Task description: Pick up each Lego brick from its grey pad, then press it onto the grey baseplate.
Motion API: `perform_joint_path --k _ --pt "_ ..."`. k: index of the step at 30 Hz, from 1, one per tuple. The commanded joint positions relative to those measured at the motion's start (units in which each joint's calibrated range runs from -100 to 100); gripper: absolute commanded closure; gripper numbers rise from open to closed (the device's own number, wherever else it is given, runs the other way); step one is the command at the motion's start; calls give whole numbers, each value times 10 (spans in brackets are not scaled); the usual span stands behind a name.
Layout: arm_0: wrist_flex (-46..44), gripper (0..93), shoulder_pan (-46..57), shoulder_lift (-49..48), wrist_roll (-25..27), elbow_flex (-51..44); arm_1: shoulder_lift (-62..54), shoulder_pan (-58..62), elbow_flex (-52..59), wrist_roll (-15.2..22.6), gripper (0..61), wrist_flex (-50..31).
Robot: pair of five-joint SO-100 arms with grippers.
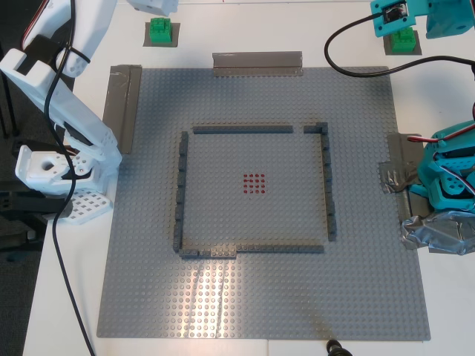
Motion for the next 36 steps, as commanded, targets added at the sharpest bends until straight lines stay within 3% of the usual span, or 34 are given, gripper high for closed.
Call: perform_joint_path --k 1,17,31,36 --pt "-7 927 119 1 19 -14 -219 177 305 41 613 110" --pt "-8 927 119 2 18 -14 -206 186 287 48 613 114" --pt "-13 927 117 7 20 -105 -80 93 68 63 613 146" --pt "-21 927 84 19 20 -63 -66 44 70 83 607 125"
